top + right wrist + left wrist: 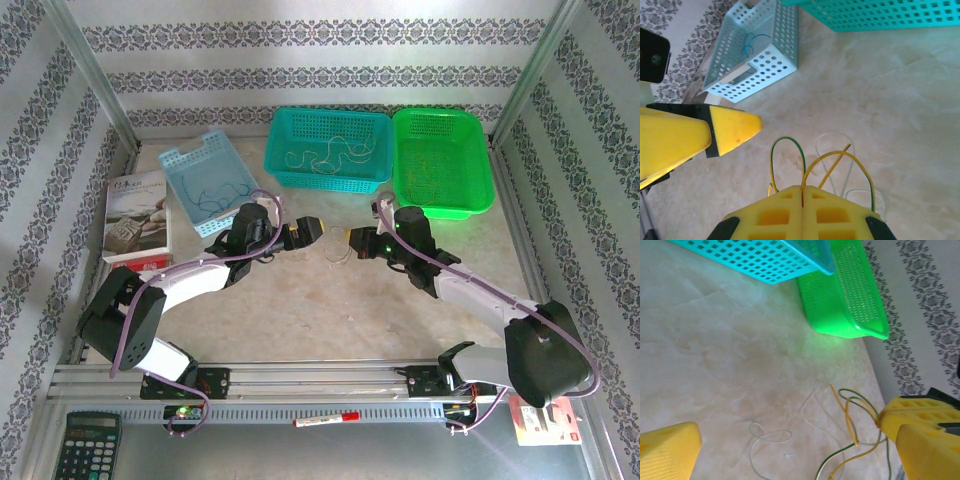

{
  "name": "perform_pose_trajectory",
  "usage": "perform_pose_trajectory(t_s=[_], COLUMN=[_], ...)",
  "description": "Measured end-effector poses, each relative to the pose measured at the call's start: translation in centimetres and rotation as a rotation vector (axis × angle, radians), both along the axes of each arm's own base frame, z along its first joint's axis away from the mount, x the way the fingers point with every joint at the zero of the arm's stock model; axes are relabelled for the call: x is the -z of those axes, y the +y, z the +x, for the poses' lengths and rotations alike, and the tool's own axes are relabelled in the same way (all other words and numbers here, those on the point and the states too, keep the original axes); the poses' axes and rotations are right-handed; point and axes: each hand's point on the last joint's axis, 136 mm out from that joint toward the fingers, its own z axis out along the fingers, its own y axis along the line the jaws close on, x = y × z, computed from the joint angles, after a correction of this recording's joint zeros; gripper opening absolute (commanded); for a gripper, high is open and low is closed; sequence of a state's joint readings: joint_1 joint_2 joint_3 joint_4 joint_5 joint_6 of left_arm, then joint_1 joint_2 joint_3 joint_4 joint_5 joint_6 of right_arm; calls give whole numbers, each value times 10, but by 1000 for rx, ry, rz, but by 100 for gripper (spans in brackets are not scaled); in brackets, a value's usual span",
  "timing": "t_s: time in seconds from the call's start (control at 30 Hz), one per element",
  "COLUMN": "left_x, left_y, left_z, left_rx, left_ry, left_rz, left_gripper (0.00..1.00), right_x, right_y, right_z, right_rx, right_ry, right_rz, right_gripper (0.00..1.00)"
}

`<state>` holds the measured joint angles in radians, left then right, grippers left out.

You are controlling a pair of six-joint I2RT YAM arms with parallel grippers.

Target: Untangle the cables

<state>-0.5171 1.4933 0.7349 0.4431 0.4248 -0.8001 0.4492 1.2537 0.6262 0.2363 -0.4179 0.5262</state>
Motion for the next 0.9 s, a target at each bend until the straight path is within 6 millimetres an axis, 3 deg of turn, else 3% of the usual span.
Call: perform_pose_trajectory(t_s=[0.2,0.33,0.5,0.9], left_x=[-17,-27,-21,-11], left_y=[-10,-16,-18,-23], left_z=[-3,-5,-10,-18], left_rx=[41,71,96,156], left_ry=[-16,-31,-26,-24], left_rz=[-81,-131,-150,-159], left_gripper=[79,74,73,56], right_x=[-10,-18,-22,-20], right_y=[7,5,1,5], right_z=[1,5,10,11], right_rx=[-34,-31,-16,-19], right_ry=[-26,-43,-43,-24], right_rz=[53,87,108,132], right_gripper=[0,0,0,0])
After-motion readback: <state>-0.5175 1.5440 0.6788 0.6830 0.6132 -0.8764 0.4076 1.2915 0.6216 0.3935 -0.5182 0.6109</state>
